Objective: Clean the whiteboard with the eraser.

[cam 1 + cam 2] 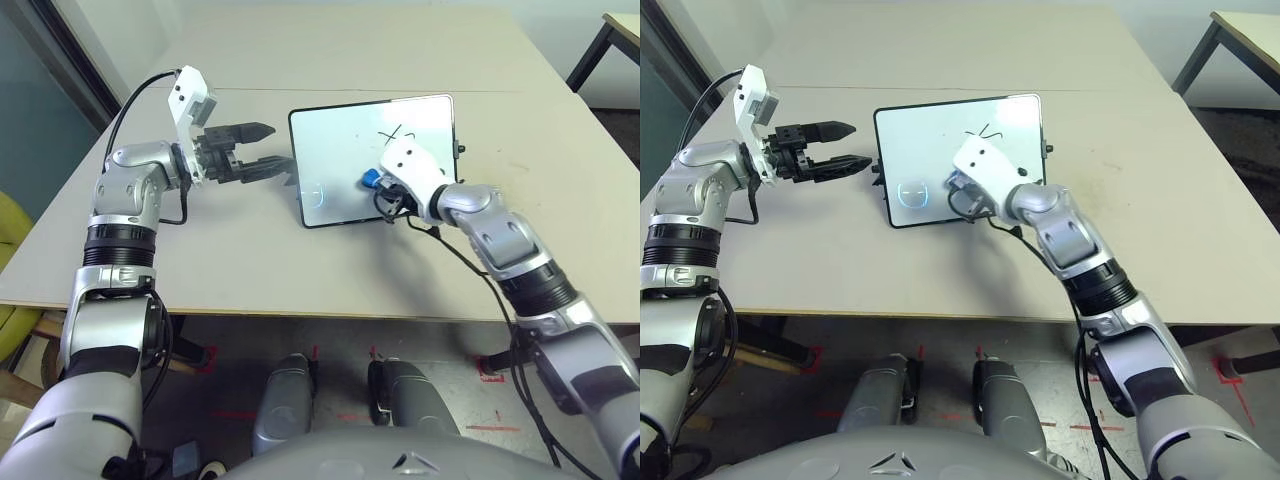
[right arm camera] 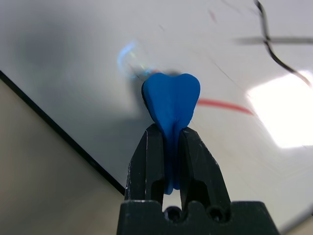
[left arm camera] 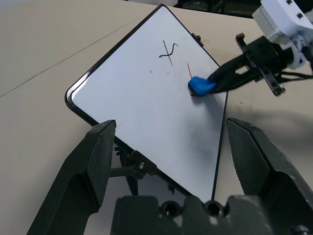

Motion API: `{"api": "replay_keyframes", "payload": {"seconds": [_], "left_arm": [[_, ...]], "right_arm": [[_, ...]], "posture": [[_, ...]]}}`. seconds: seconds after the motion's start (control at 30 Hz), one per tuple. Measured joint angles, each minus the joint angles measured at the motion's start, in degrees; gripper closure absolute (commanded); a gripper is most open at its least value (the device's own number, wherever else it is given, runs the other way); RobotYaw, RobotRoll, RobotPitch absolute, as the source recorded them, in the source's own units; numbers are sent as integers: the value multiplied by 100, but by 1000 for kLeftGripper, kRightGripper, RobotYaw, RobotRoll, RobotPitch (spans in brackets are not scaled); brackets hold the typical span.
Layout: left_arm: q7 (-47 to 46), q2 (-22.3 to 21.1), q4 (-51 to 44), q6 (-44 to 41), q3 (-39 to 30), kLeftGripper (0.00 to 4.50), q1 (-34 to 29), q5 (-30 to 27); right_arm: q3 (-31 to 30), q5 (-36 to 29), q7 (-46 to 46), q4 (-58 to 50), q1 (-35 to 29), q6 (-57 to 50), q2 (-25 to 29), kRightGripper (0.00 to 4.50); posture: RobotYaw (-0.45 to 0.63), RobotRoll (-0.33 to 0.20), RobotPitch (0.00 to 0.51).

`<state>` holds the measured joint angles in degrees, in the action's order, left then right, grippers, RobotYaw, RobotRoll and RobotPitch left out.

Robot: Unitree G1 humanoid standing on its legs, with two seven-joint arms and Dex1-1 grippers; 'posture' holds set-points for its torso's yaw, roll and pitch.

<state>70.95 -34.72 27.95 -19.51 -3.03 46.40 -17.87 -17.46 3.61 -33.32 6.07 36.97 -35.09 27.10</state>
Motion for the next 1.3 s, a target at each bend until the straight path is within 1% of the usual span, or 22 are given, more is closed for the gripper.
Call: {"api": "replay_keyframes", "payload": {"seconds": [0.1, 0.27, 0.33, 0.57, 0.67, 0.83, 1.03, 1.3], "left_arm": [[0, 3, 4, 6, 0, 0, 2, 0], [0, 5, 10, 27, 0, 0, 9, 0], [0, 5, 15, 36, 1, 0, 12, 0], [1, 6, 30, 56, 3, 0, 19, 1], [1, 5, 34, 56, 3, 0, 19, 1], [1, -1, 36, 56, 3, 0, 20, 1], [1, -4, 36, 56, 3, 0, 20, 1], [1, -3, 37, 56, 4, 0, 30, 1]], "right_arm": [[73, 14, -19, 148, 0, 117, 200, 4301], [312, 12, 31, 479, 67, 247, 355, 4303], [458, 14, 99, 605, 147, 255, 360, 4303], [553, 16, 281, 813, 420, 359, 179, 4305], [479, 33, 256, 747, 397, 360, 85, 4306], [241, 127, 114, 405, 176, 312, -125, 4316], [-16, 226, -101, 86, -35, 215, -218, 4323], [-200, 349, -232, 6, -38, 205, -339, 4329]], "posture": [[179, 0, 76], [174, 0, 80], [175, 0, 80], [178, 0, 81], [181, 0, 83], [183, 0, 85], [181, 0, 86], [181, 0, 85]]}}
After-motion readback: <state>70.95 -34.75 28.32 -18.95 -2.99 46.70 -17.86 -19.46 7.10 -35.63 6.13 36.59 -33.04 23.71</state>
